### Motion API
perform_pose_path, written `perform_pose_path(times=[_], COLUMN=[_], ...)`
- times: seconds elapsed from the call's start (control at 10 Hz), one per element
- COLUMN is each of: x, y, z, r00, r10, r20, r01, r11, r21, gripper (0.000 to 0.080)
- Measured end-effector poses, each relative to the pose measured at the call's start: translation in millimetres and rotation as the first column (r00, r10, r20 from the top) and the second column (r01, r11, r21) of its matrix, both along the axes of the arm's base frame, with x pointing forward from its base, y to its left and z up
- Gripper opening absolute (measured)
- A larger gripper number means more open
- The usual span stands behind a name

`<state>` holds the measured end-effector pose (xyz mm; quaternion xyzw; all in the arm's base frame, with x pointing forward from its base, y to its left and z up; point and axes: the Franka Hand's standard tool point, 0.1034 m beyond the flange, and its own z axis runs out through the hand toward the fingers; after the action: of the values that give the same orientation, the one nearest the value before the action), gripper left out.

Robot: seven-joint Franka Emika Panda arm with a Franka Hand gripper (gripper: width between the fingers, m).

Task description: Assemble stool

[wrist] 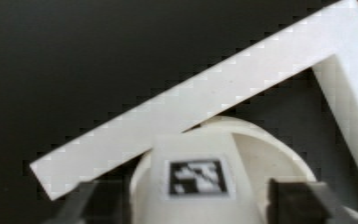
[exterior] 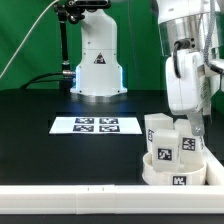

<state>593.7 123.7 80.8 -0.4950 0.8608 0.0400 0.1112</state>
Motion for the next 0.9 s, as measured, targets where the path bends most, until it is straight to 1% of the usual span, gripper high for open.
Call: perform_pose_path(times=[0.1, 0.2, 0.3, 0.4, 0.5, 0.8, 0.9], x=[0.0, 0.0, 0.5, 3.0, 7.7, 6.6, 6.3], y=[0.1, 0.2, 1.9, 5.9, 8.0, 7.0, 6.5], z=[0.0, 0.1, 4.1, 14.8, 24.4, 21.8, 21.5], r00=[1.000, 1.000, 0.997, 0.988, 0.988, 0.931, 0.888], r10=[0.012, 0.014, 0.078, 0.156, 0.154, 0.360, 0.455], r20=[0.002, 0.003, 0.004, 0.000, 0.022, 0.055, 0.067], r01=[-0.012, -0.014, -0.078, -0.156, -0.155, -0.359, -0.452], r11=[1.000, 1.000, 0.997, 0.988, 0.988, 0.933, 0.890], r21=[-0.002, -0.002, -0.003, 0.013, 0.014, -0.030, -0.053], gripper=[0.0521, 0.0619, 0.0619, 0.0644, 0.0648, 0.0648, 0.0648])
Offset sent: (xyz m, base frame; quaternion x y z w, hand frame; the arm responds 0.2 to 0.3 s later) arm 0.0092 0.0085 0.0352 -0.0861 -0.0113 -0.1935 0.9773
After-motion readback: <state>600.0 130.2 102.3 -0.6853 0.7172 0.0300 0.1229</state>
